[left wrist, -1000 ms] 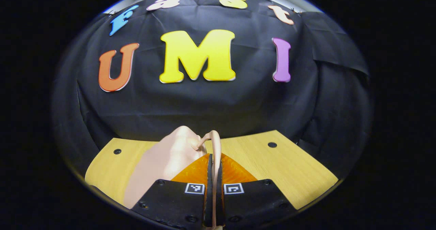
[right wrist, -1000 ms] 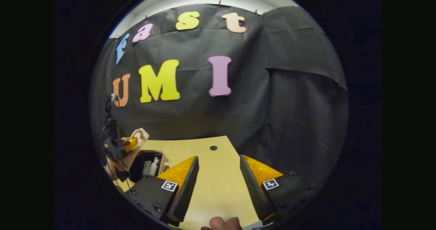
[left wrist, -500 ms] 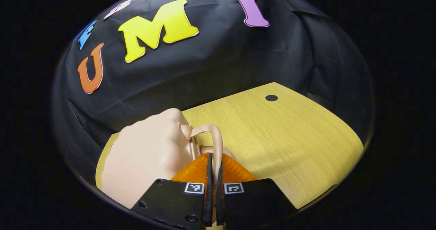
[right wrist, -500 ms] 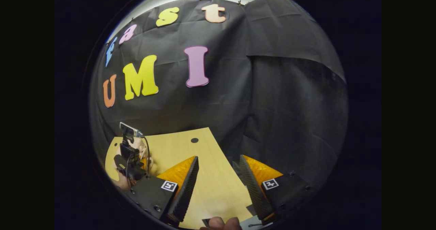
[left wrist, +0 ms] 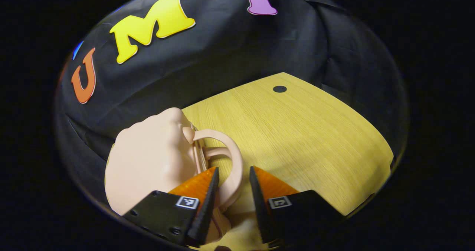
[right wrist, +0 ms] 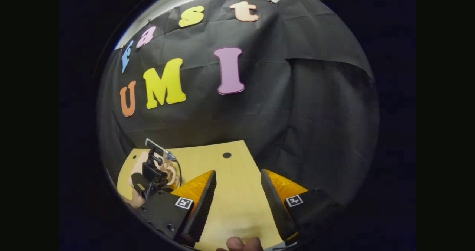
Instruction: First open the suitcase, pack the skin care products into it, and then close the suitcase.
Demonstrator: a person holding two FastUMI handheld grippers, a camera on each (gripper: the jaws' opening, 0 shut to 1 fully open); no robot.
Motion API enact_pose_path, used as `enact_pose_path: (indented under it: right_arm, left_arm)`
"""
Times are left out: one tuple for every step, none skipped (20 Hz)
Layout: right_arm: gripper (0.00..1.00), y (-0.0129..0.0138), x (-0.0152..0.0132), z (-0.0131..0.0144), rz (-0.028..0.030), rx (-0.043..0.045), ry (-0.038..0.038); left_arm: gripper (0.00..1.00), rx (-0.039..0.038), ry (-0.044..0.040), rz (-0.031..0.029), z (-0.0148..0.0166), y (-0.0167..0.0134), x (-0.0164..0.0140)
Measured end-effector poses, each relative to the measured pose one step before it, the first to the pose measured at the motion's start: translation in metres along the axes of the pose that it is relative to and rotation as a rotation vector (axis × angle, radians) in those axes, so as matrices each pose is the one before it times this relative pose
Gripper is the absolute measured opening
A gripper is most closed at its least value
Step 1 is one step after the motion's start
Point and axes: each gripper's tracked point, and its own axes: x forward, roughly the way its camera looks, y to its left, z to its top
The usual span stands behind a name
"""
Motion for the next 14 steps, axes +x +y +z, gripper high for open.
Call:
enact_pose_path:
  right_arm:
    - [0.69,0.00933,0.00386,0.00400,0.02151,-0.00869,-0.00952]
    - [0.72,0.00962,0.00412,0.00659,0.02019,-0.01217,-0.01369]
    - [0.72,0.00971,0.00562,0.00858,0.01390,-0.01477,-0.01886]
    - [0.72,0.00726,0.00546,0.01255,-0.00328,-0.01305,-0.03330]
    - [0.69,0.00765,0.00480,0.01271,-0.00160,-0.01588,-0.03543]
    - [0.70,0.00885,0.00501,0.01368,-0.00744,-0.01187,-0.03568]
    - [0.71,0.01014,0.00486,0.01238,-0.00367,-0.00920,-0.03112]
    - [0.72,0.01352,0.00267,0.01344,0.00941,0.00131,-0.03248]
    - [0.77,0.01601,0.00133,0.01311,0.01612,0.00591,-0.03066]
    - [0.78,0.01512,0.00318,0.01170,0.01817,0.00311,-0.03207]
    - [0.77,0.01368,0.00139,0.01189,0.01562,-0.00034,-0.03503]
    - [0.79,0.01260,0.00126,0.01214,0.01199,-0.00160,-0.03737]
    - [0.79,0.01058,0.00211,0.01308,0.00228,-0.00636,-0.04013]
    - [0.79,0.00556,0.00341,0.00938,-0.01131,-0.01082,-0.03779]
  left_arm:
    - [0.66,-0.01868,0.00053,-0.02641,0.00233,-0.00464,-0.01019]
    - [0.78,-0.02840,-0.02292,-0.01799,0.00740,-0.00080,-0.01297]
    - [0.79,-0.03458,-0.04188,-0.00849,0.01216,0.00296,-0.01561]
    - [0.82,-0.04310,-0.05819,-0.00148,0.01552,0.00613,-0.01533]
    - [0.83,-0.03269,-0.06168,0.00722,0.01861,0.00880,-0.01389]
    - [0.84,-0.02102,-0.05644,0.02151,0.01800,0.01347,-0.01235]
    - [0.87,-0.01412,-0.05187,0.03158,0.02004,0.01725,-0.01273]
    - [0.93,-0.01261,-0.05974,0.03154,0.01961,0.01792,-0.01448]
    - [0.94,-0.01861,-0.06663,0.02787,0.02308,0.01675,-0.01296]
    - [0.94,-0.02158,-0.07050,0.02451,0.02548,0.01639,-0.00982]
    - [0.94,-0.01868,-0.05639,0.02778,0.02264,0.01517,-0.00765]
    - [0.94,-0.01811,-0.04967,0.02668,0.01915,0.01542,-0.00732]
    - [0.94,-0.01702,-0.03779,0.01890,0.01805,0.01117,-0.00475]
    - [0.94,-0.01743,-0.02590,0.01111,0.01504,0.00674,-0.00577]
